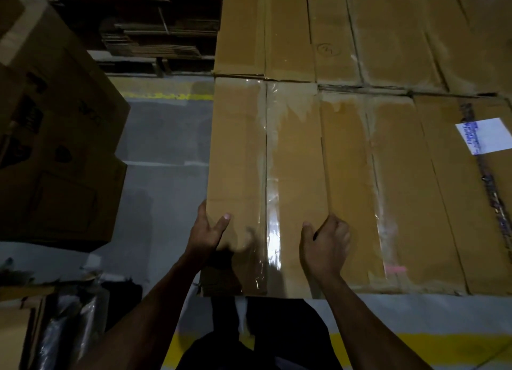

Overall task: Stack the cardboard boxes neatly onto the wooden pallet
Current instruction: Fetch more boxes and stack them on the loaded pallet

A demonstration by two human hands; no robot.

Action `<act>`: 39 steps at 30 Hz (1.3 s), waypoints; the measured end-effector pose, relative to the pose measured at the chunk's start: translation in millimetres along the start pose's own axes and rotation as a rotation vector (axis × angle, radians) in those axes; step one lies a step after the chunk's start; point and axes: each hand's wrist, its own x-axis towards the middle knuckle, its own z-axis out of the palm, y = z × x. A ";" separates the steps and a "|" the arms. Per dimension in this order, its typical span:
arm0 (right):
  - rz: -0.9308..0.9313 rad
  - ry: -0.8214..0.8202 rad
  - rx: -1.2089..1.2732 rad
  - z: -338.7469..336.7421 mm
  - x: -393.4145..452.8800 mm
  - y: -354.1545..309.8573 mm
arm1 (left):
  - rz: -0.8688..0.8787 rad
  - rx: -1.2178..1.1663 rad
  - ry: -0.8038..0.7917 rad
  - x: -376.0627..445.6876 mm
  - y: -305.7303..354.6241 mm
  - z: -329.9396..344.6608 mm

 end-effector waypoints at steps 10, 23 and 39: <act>-0.162 -0.183 -0.240 -12.2 -3.4 1.3 | 0.061 0.458 0.024 -9.0 9.4 -13.0; -0.452 -0.441 -0.394 -29.5 -56.3 62.4 | 0.265 1.289 -0.152 -86.8 -12.0 -50.1; -0.515 -0.492 -0.478 -35.2 -72.0 83.5 | 0.410 1.564 -0.256 -117.3 -21.7 -57.4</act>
